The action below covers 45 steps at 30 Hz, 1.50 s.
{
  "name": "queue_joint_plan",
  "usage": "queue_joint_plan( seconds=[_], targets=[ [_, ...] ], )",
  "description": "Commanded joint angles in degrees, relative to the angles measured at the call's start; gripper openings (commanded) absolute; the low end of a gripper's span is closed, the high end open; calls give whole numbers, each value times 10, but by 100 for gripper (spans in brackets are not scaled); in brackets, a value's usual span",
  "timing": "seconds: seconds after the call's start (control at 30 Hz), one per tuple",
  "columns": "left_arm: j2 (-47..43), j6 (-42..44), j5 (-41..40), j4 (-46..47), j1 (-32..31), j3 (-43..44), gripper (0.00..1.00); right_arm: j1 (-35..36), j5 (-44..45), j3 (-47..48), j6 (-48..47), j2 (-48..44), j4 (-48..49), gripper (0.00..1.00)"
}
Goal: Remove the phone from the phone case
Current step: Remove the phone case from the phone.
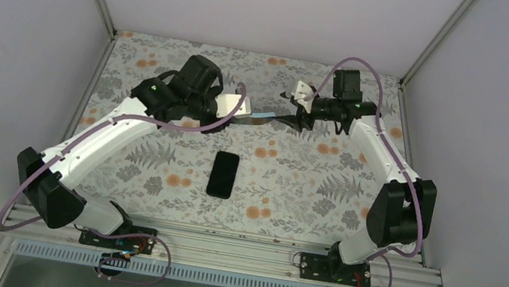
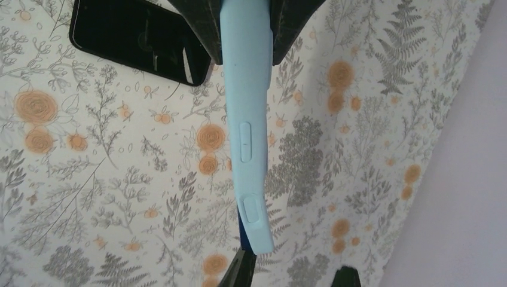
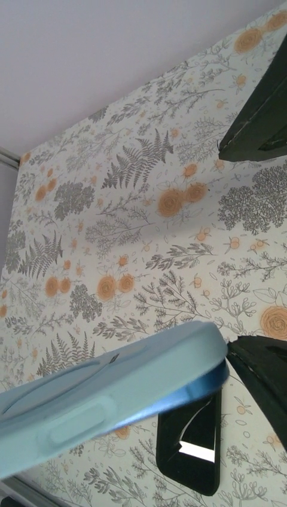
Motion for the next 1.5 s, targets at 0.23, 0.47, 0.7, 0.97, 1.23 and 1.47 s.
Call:
queue_joint_plan(
  seconds=[0.23, 0.47, 0.7, 0.97, 1.23, 1.47],
  targets=[
    [12, 19, 157, -30, -11, 66, 2, 7, -31, 42, 55, 6, 64, 73],
    [-15, 21, 85, 5, -11, 34, 2, 4, -2, 7, 47, -38, 58, 74],
    [-35, 38, 4, 20, -9, -2, 2, -27, 3, -40, -26, -89, -29, 75],
    [-18, 35, 25, 21, -9, 8, 2, -26, 10, -77, -51, -101, -43, 74],
    [-9, 34, 32, 23, -9, 9, 2, -25, -4, -74, -40, -83, -25, 73],
    [-7, 33, 37, 32, -9, 6, 2, -15, -8, -62, -38, -66, -27, 73]
  ],
)
